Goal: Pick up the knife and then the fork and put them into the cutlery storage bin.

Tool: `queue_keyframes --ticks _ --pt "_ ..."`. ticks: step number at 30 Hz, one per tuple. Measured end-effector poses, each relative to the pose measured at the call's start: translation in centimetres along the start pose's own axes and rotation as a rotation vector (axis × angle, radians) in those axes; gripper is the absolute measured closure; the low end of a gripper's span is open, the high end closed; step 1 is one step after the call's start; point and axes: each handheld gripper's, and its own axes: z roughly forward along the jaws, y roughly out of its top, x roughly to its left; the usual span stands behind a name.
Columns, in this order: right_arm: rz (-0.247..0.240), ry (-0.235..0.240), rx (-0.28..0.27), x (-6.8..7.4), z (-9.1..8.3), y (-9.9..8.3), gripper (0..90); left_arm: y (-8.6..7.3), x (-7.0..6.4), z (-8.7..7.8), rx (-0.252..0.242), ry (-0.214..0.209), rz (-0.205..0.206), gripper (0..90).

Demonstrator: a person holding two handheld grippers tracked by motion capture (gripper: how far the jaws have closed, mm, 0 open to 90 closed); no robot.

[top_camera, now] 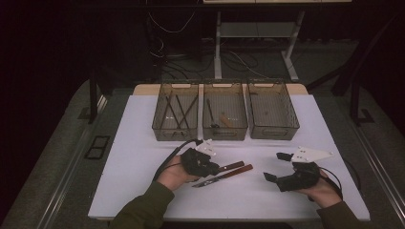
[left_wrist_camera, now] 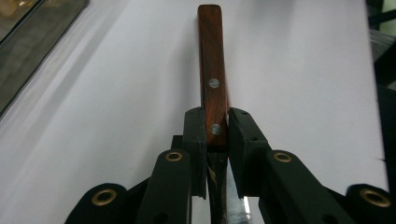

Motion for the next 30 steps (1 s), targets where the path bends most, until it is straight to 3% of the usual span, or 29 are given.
queue_keyframes --ticks 5,11,16,18,21,26,30 --pt "-0.122 0.103 0.06 0.8 0.9 2.0 11.7 0.6 -1.0 -0.1 -0.008 -0.045 0.065 77.2" --pt "-0.195 0.239 0.098 2.1 2.7 3.7 12.2 1.6 -1.7 -0.4 -0.027 -0.093 0.118 77.1" --pt "-0.197 0.352 0.113 2.3 4.2 4.2 18.8 2.4 -2.4 -0.6 -0.035 -0.114 0.166 77.1" --pt "-0.194 0.392 0.123 2.3 4.6 4.2 26.7 2.5 -2.6 -0.5 -0.032 -0.12 0.169 77.2" --pt "-0.192 0.423 0.143 2.3 5.0 4.1 36.6 2.5 -2.6 -0.3 -0.035 -0.112 0.175 77.2" --pt "-0.192 0.481 0.131 2.3 5.3 4.1 51.3 2.6 -2.8 -0.4 -0.045 -0.113 0.18 77.2" --pt "-0.196 0.492 0.132 2.3 5.5 4.1 59.3 2.7 -2.9 -0.3 -0.047 -0.121 0.19 77.2"
